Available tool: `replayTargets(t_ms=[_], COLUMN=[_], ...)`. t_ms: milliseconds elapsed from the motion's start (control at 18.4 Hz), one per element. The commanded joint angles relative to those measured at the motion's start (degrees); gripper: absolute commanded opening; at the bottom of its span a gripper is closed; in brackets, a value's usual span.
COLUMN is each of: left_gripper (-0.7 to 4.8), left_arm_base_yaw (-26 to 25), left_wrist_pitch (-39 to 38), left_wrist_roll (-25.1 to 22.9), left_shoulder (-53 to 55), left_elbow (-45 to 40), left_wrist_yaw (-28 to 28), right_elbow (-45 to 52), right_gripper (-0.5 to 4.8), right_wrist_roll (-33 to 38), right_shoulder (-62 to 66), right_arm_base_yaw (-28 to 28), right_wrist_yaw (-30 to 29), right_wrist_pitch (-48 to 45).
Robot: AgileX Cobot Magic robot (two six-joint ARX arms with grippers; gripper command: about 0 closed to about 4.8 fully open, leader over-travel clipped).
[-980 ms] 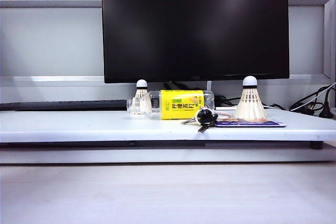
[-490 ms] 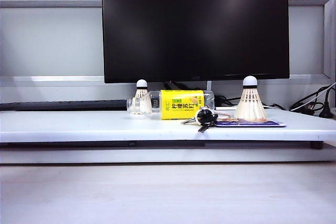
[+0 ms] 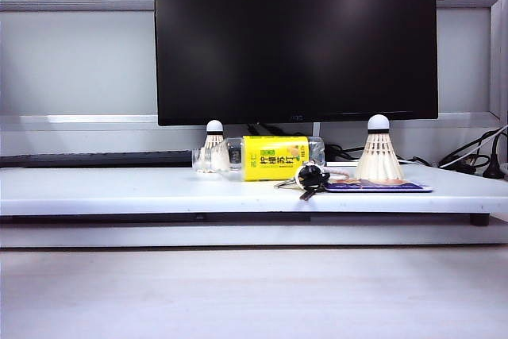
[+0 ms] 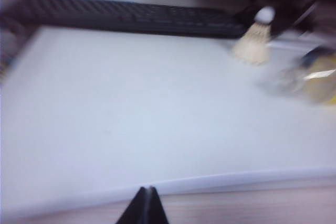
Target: Stack the badminton balls on the table vertically.
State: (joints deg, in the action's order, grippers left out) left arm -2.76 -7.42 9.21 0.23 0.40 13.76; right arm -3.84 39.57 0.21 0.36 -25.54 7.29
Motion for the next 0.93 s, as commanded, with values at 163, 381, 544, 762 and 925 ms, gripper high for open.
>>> replayTargets(t_ms=[163,381,544,762,925], left_gripper=[-0.05,-0.06,-0.05,-0.05,-0.05], left_arm_base_yaw=[0.0,0.0,0.0,0.0,0.0], left_wrist_pitch=[0.9,1.2,1.3,1.4,1.4], left_wrist_roll=[11.8,18.9,18.9,18.9,20.2], left_shoulder=[-0.2,-0.2,-0.2,-0.2,-0.2], left_elbow=[-0.1,-0.1,-0.1,-0.1,-0.1], left_wrist_yaw=[3.2,3.2,3.0,3.0,3.1], right_elbow=[-8.1,-16.3,-23.6,-33.7,-41.9], right_gripper=[0.03,0.04,0.04,0.04,0.04], right_wrist_roll=[-3.9,-6.0,-9.1,-13.1,-14.8], right_shoulder=[0.0,6.0,16.5,32.1,45.7], right_arm_base_yaw=[0.0,0.0,0.0,0.0,0.1], right_wrist_yaw=[-0.2,-0.1,-0.7,-6.7,-14.8], right_wrist_pitch=[5.5,9.7,10.3,11.0,10.9])
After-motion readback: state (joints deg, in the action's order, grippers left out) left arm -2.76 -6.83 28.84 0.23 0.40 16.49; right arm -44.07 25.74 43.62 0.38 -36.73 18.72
